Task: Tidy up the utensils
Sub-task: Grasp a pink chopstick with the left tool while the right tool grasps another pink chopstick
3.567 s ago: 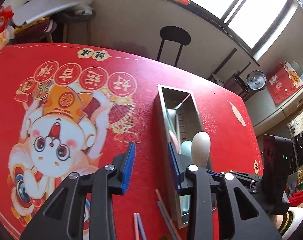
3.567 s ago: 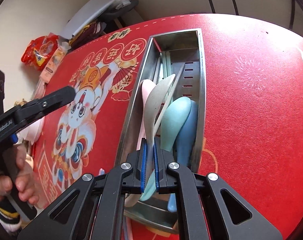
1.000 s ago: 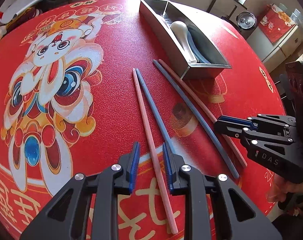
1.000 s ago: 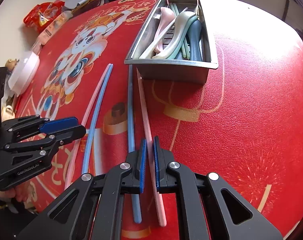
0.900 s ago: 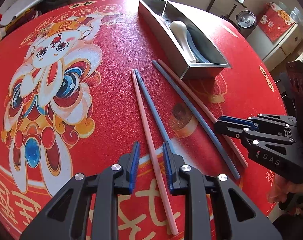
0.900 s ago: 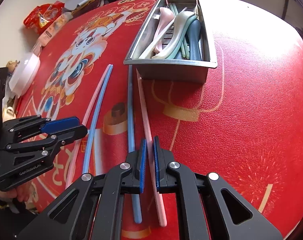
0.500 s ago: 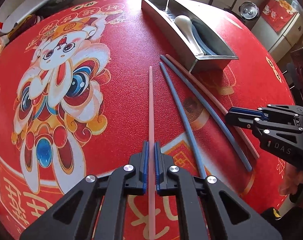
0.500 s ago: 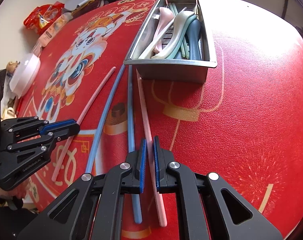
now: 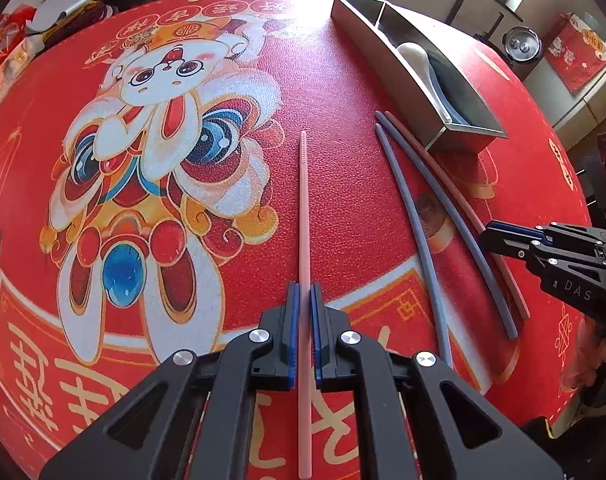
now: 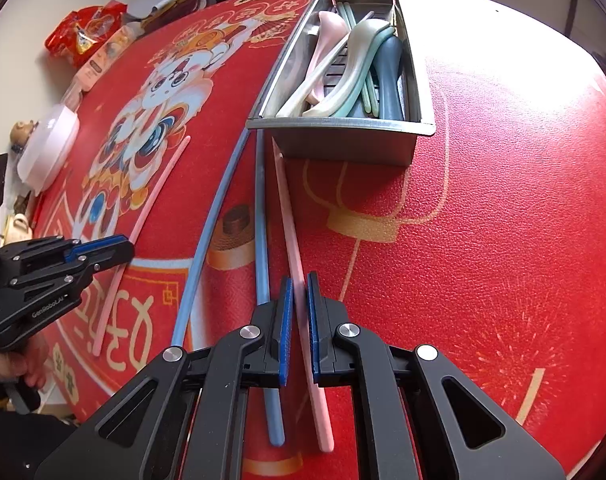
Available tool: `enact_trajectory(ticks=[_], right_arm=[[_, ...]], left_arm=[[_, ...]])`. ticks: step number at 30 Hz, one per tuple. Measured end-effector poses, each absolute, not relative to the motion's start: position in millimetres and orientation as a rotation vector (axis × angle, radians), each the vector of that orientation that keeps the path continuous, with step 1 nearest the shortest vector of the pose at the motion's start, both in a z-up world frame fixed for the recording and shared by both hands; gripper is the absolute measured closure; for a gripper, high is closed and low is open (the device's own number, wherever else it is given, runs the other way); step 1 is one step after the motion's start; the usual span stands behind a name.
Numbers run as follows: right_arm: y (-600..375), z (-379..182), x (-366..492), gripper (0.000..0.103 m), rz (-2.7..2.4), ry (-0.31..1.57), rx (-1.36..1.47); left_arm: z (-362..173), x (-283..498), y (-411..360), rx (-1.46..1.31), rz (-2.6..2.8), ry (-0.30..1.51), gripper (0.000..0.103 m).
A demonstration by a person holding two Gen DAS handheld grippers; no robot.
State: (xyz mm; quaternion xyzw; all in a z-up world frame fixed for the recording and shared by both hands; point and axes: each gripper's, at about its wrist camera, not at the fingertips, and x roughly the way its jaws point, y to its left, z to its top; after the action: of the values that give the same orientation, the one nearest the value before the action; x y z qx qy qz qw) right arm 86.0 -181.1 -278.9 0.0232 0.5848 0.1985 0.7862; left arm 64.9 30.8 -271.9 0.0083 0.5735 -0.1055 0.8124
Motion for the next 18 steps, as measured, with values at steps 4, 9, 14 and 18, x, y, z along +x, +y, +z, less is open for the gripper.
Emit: enact_trajectory(ticks=[4,9,14,18], right_arm=[[-180,-279,86,0.096,0.422,1.260,0.042],[-177,-279,85,0.095,0.417,1.255,0.023],[-173,-278,83,0.096,0.424,1.245,-0.023],[-170,-277,83,0.096,0.437,1.244,-0.061]], left_arm=[[-272,64,30,0.026,-0.227,1.213,0.096],[-273,65,28,0.015,-0.238,1.200,0.096],[-273,63,31,-0.006,-0.241,1.199,0.095],[-272,61,33,-0.003,-0.244,1.191,0.095]])
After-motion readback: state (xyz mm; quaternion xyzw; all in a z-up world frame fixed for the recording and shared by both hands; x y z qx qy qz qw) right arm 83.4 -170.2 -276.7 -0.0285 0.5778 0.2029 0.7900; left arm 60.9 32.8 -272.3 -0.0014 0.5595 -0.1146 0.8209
